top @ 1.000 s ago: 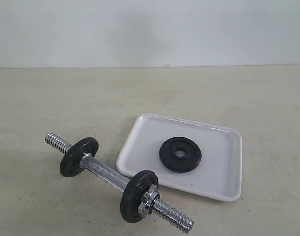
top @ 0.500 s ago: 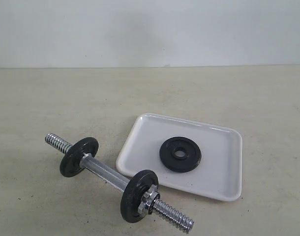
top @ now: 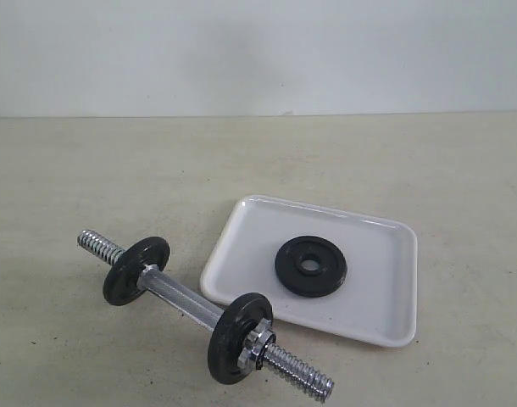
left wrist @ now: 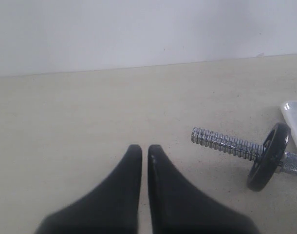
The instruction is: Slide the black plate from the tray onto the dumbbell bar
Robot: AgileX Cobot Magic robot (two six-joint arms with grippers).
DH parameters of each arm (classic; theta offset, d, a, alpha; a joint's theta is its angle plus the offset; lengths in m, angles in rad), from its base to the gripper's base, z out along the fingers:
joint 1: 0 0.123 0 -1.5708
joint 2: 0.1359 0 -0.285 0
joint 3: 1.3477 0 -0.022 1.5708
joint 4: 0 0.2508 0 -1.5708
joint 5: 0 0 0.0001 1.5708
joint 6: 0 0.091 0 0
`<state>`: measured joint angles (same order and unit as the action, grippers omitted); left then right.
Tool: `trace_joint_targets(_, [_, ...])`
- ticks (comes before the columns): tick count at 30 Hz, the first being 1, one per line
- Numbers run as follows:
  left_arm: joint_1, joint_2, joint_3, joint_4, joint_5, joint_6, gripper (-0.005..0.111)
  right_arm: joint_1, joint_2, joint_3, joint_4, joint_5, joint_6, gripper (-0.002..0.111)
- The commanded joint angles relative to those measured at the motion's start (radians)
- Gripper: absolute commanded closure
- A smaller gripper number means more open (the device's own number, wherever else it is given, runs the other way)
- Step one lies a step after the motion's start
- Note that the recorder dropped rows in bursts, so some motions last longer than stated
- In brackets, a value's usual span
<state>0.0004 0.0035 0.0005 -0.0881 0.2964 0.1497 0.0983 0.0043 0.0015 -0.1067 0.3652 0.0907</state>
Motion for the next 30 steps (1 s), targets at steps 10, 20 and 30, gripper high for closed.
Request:
trace_joint_targets(10, [0.002, -0.004, -0.001, 0.000, -0.002, -0.007, 0.102, -0.007, -0.004, -0.002, -0.030, -0.010, -0.005, 0.107])
trace_joint_targets(20, [0.002, -0.004, -0.001, 0.000, -0.002, -0.007, 0.102, -0.007, -0.004, -0.002, -0.086, -0.471, -0.015, 0.107])
trace_joint_targets(30, [0.002, -0.004, -0.001, 0.000, -0.002, -0.007, 0.102, -0.007, -0.004, -0.002, -0.086, -0.902, 0.005, 0.107])
